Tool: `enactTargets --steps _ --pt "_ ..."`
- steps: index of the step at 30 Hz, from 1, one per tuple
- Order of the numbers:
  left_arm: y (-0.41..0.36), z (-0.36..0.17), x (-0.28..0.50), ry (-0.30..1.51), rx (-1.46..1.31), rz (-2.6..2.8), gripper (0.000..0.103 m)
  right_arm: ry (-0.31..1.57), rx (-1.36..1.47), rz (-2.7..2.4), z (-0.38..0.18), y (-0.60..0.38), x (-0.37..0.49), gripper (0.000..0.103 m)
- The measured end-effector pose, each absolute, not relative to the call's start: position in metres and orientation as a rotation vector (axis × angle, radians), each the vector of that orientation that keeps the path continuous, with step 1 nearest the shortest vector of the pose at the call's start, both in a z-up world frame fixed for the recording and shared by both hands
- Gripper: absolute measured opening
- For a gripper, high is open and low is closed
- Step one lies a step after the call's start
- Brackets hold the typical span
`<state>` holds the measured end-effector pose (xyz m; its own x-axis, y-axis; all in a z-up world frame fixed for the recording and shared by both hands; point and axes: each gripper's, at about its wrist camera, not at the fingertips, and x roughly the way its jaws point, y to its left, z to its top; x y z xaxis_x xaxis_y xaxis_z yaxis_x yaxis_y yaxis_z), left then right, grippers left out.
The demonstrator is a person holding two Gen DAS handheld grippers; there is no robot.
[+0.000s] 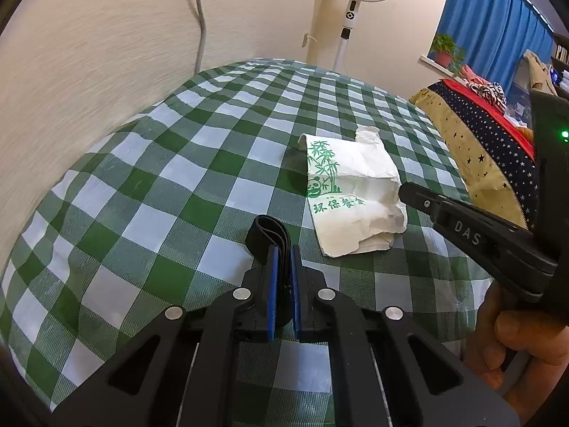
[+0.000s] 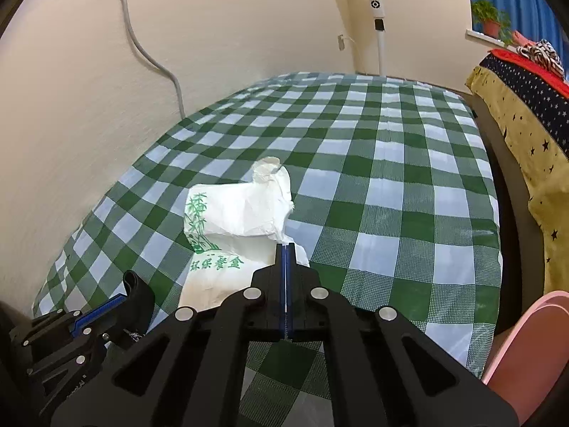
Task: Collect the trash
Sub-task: 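Grasp the white printed bag with the right tool while the left tool holds the band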
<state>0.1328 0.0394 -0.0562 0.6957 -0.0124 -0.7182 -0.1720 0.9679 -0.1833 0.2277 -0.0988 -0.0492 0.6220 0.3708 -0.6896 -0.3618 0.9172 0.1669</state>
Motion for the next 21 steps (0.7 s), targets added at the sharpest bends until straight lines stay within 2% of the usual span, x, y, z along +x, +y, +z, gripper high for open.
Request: enactTargets --steps 1,2,3,4,5,11,13,17,21 --pt "0.040 -0.056 0.132 0.799 -0.247 0.090 0.007 0.796 0.014 0.420 -0.049 -0.099 0.228 0.008" --pt "0.041 -0.056 0.132 0.799 -0.249 0.090 0.007 0.804 0.022 0.429 -0.049 -0.099 0.228 0.021" --pt "0.041 -0.056 0.132 0.799 -0.251 0.090 0.007 0.808 0.031 0.434 -0.050 -0.098 0.229 0.043" --pt "0.042 -0.056 0.132 0.799 -0.254 0.090 0.007 0.806 0.030 0.428 -0.051 -0.098 0.229 0.051" --pt "0.043 -0.056 0.132 0.799 -0.256 0.091 0.007 0.806 0.027 0.420 -0.052 -0.097 0.230 0.054" --pt "0.046 -0.056 0.132 0.799 -0.263 0.094 0.007 0.829 0.029 0.440 -0.056 -0.089 0.240 0.053" --pt "0.046 -0.056 0.131 0.799 -0.262 0.095 0.007 0.835 0.027 0.461 -0.057 -0.086 0.243 0.047" --pt "0.048 -0.056 0.131 0.800 -0.264 0.097 0.007 0.845 0.021 0.476 -0.058 -0.083 0.244 0.015" --pt "0.049 -0.054 0.132 0.798 -0.267 0.097 0.007 0.819 -0.002 0.493 -0.054 -0.080 0.237 0.008"
